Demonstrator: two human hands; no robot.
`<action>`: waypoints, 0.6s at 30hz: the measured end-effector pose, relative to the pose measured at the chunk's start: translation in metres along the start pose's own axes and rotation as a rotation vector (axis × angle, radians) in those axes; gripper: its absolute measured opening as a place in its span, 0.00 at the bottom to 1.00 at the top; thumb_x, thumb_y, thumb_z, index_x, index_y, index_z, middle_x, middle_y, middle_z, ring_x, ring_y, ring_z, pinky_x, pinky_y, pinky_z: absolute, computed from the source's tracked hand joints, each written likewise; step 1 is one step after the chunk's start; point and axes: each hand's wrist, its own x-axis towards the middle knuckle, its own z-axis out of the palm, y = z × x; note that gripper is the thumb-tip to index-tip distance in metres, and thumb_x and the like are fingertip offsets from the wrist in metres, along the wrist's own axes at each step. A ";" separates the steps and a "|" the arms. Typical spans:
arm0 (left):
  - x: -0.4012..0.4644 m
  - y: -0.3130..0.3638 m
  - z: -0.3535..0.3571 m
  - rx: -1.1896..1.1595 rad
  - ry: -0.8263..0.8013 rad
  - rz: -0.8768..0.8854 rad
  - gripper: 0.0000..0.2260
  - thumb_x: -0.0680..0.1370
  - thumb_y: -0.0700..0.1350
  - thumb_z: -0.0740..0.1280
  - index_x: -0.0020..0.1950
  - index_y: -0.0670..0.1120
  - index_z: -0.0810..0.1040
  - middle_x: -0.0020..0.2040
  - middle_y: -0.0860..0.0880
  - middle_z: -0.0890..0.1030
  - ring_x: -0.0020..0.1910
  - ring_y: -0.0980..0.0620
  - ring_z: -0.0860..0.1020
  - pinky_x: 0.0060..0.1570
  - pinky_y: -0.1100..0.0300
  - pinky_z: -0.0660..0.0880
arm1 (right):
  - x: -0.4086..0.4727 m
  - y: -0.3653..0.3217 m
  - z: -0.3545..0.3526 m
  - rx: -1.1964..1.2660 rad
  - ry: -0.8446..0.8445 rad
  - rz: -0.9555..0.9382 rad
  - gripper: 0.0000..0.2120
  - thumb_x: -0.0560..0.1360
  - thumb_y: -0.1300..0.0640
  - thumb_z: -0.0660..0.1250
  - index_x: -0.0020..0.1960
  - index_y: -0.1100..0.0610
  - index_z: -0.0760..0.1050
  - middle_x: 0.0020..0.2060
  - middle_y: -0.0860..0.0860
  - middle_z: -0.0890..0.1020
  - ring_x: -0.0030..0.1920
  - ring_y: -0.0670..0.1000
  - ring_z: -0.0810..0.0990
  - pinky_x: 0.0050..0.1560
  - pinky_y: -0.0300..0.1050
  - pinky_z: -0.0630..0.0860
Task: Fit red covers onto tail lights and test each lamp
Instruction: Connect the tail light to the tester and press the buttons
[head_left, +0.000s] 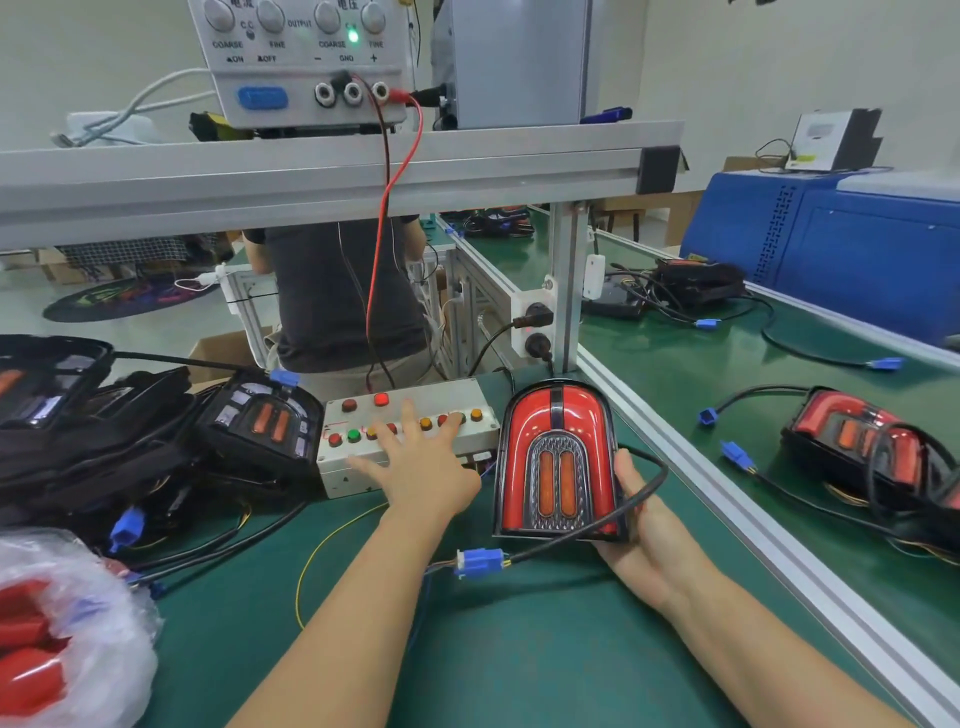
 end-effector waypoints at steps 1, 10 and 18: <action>0.000 -0.001 -0.001 0.024 0.029 0.022 0.35 0.72 0.51 0.68 0.74 0.65 0.55 0.78 0.48 0.41 0.75 0.37 0.38 0.66 0.27 0.41 | 0.000 -0.001 0.001 -0.001 -0.003 0.004 0.20 0.72 0.42 0.63 0.46 0.55 0.86 0.51 0.56 0.86 0.48 0.53 0.86 0.48 0.50 0.80; 0.001 -0.005 -0.009 0.166 0.057 0.119 0.32 0.73 0.51 0.64 0.75 0.61 0.56 0.79 0.46 0.44 0.76 0.39 0.37 0.66 0.30 0.35 | -0.001 -0.002 0.001 -0.006 0.015 0.021 0.18 0.72 0.42 0.64 0.44 0.53 0.87 0.50 0.56 0.86 0.46 0.52 0.86 0.48 0.49 0.81; 0.000 -0.004 -0.008 0.289 0.169 0.197 0.30 0.74 0.49 0.65 0.74 0.60 0.60 0.79 0.45 0.48 0.77 0.39 0.41 0.66 0.30 0.35 | -0.003 -0.004 0.002 -0.004 0.055 0.033 0.25 0.71 0.43 0.64 0.60 0.59 0.80 0.54 0.59 0.84 0.48 0.56 0.84 0.53 0.53 0.79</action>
